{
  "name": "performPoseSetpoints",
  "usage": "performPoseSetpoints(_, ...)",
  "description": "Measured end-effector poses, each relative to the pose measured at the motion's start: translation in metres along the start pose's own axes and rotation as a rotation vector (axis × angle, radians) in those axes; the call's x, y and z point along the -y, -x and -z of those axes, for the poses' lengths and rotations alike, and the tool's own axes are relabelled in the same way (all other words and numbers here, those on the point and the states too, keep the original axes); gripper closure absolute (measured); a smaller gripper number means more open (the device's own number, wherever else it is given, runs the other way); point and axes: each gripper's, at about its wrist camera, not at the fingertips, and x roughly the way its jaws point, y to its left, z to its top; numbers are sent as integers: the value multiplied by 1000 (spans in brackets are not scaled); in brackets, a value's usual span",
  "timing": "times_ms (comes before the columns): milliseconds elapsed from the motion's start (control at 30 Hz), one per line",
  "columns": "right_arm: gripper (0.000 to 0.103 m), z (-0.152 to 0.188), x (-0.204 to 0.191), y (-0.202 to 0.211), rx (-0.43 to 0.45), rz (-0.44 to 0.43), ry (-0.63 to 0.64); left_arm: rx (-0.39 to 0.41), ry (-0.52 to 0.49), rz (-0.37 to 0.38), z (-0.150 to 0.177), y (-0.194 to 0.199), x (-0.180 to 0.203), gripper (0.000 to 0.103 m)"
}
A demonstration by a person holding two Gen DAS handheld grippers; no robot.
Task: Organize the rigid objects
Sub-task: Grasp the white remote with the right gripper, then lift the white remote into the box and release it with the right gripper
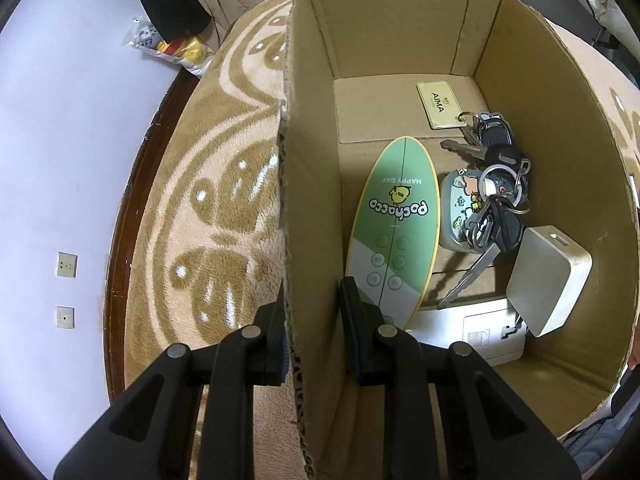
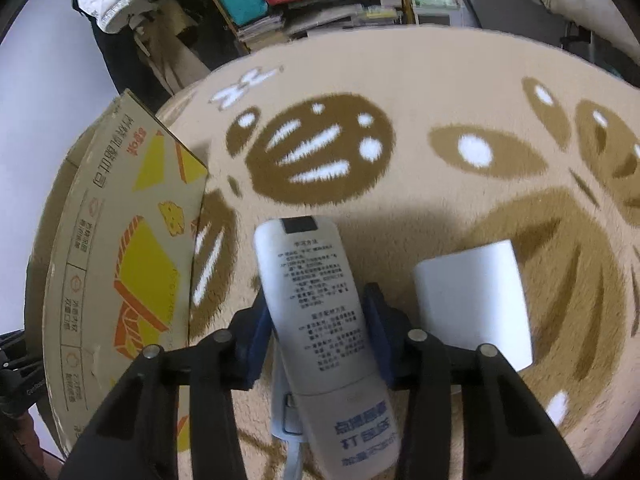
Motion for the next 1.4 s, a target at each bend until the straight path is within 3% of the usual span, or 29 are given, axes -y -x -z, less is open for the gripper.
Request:
performPoseSetpoints(333,59,-5,-3,21,89,-8,-4,-1,-1,0,0,-1,0,81)
performPoseSetpoints(600,60,-13,-21,56,229,-85,21,-1,-4,-5,1,-1,2,81)
performPoseSetpoints(967,60,-18,-42,67,302,-163,65,-2,-6,-10,1,0,4,81)
performPoseSetpoints(1400,60,-19,-79,144,541,-270,168,-7,5,5,0,-1,0,81)
